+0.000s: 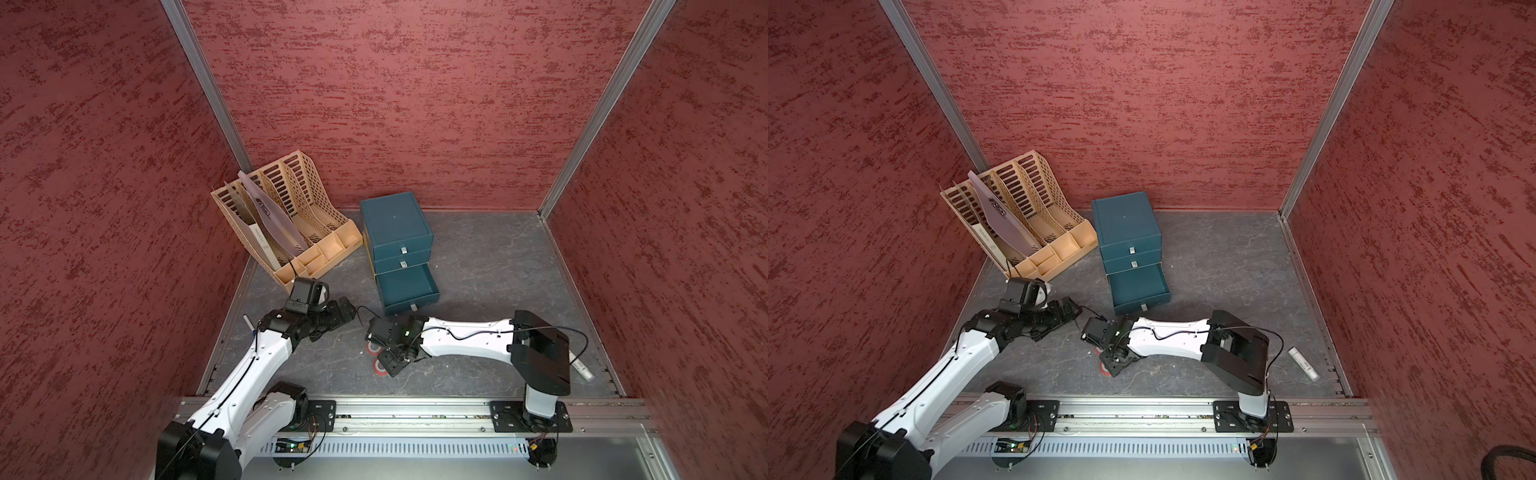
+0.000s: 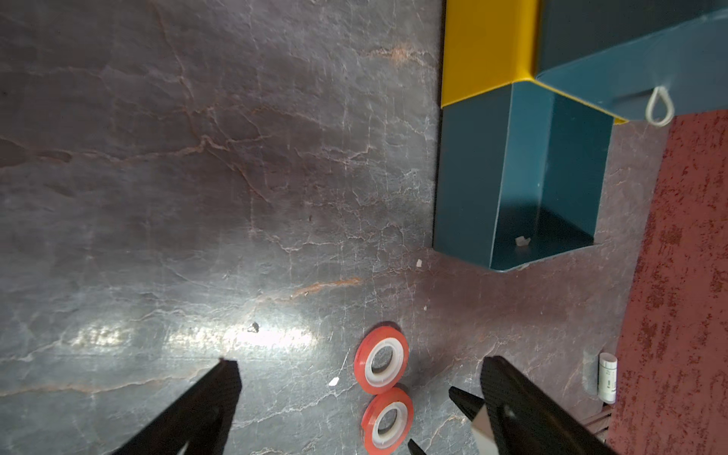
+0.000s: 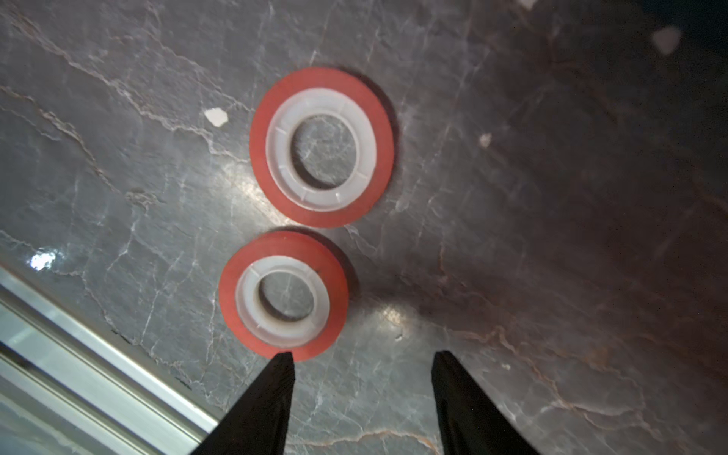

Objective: Place the transparent tape into the drawer according to color
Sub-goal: Pick up the tape at the center of the board.

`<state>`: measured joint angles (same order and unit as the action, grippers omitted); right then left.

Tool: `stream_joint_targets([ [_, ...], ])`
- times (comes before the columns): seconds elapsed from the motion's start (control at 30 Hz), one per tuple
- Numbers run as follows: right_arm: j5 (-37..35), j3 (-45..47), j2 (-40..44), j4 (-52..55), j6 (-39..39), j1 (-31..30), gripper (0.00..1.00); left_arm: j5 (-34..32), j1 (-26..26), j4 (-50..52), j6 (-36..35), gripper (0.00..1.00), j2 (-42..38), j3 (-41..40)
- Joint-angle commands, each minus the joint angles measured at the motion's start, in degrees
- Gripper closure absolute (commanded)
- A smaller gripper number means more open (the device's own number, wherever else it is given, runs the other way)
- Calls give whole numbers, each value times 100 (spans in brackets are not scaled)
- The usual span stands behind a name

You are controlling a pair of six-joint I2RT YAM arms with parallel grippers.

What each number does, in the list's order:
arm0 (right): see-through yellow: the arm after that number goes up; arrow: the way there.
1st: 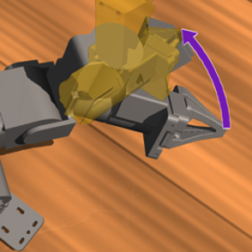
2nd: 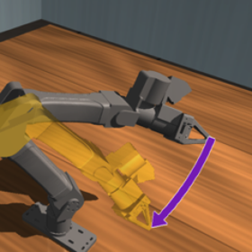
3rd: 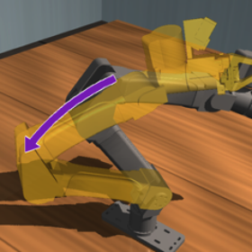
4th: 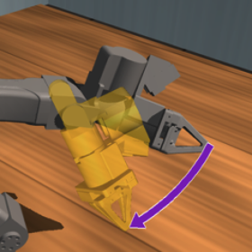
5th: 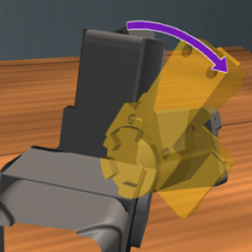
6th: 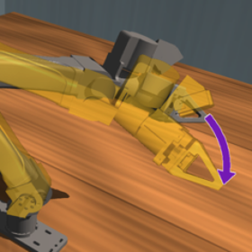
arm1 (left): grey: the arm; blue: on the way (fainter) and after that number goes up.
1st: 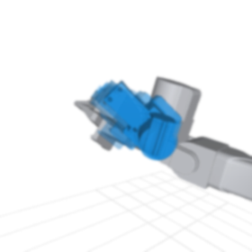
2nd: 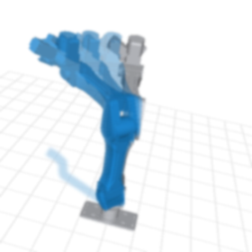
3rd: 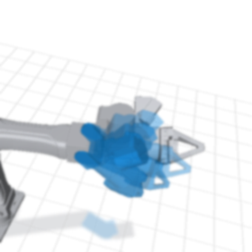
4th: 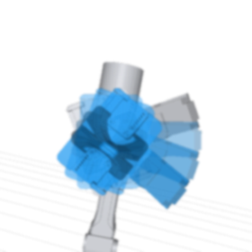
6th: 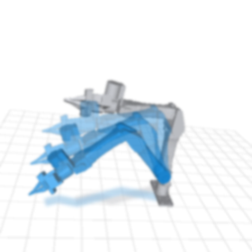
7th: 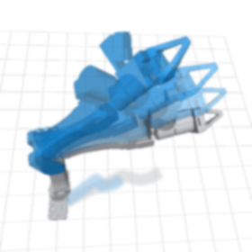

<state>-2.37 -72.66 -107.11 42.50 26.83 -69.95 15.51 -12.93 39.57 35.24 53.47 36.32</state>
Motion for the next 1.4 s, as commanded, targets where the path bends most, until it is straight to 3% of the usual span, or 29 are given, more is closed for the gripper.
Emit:
stream_joint_targets([
  [0.0, -169, -259, -111, -136, 128, -62, 39, 195, 127, -134, 21, 0, -121, -5],
  [0.33, -307, -450, -496, 134, 34, -71, 42, 250, 207, -38, -27, 0, -210, -34],
  [0.77, -617, -395, -564, 866, -27, 29, 55, 300, 229, -3, -78, 0, -200, 47],
  [1.37, -426, -695, -1011, 1278, -241, 78, 100, 348, 229, 77, -163, 0, -214, 60],
])
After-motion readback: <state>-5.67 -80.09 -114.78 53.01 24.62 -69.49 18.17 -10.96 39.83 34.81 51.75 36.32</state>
